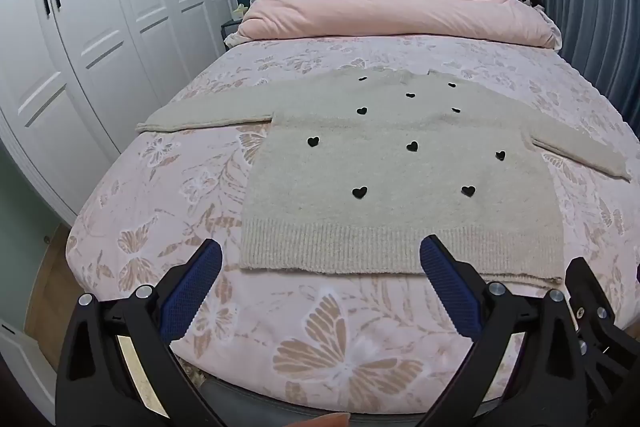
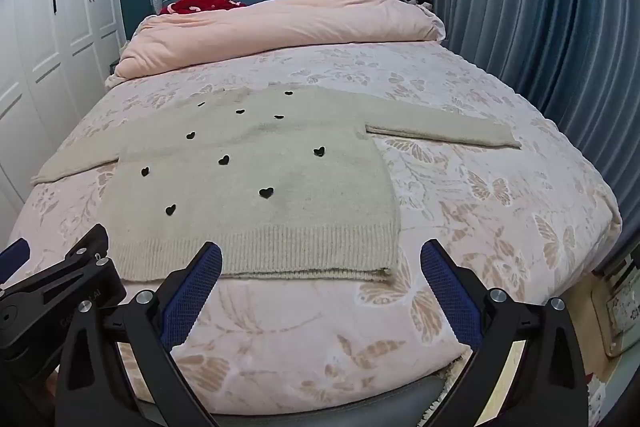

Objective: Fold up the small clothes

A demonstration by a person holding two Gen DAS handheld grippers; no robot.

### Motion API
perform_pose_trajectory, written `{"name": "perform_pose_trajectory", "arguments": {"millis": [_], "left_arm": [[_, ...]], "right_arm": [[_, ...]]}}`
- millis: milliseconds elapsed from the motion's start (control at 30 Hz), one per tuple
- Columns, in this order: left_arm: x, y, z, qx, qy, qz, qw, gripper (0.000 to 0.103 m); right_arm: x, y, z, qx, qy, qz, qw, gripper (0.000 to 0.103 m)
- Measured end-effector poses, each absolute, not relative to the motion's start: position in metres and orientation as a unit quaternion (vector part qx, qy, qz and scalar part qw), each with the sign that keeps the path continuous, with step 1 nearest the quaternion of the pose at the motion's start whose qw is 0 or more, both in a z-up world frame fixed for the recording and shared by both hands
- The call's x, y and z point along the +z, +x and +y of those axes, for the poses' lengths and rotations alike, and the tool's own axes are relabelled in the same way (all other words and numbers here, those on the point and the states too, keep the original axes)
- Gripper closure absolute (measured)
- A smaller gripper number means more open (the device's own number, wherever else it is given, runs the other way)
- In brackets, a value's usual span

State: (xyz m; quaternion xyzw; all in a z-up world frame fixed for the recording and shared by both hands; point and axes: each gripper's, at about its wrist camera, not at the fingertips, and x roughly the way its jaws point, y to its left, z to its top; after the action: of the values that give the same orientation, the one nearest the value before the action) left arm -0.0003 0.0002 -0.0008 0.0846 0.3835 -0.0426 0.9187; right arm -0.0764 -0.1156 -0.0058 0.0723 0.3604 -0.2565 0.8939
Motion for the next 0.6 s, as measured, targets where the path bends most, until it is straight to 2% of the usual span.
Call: {"name": "perform_pose_trajectory", "arguments": {"millis": [600], "left_arm": [[0.006,-0.005,0.0,-0.045,0.087,0.375,0.922,0.006]], "right_arm": [[-0.006,-0.075,-0.117,-0.257,0.077,0.366,0.891,0.005]]}}
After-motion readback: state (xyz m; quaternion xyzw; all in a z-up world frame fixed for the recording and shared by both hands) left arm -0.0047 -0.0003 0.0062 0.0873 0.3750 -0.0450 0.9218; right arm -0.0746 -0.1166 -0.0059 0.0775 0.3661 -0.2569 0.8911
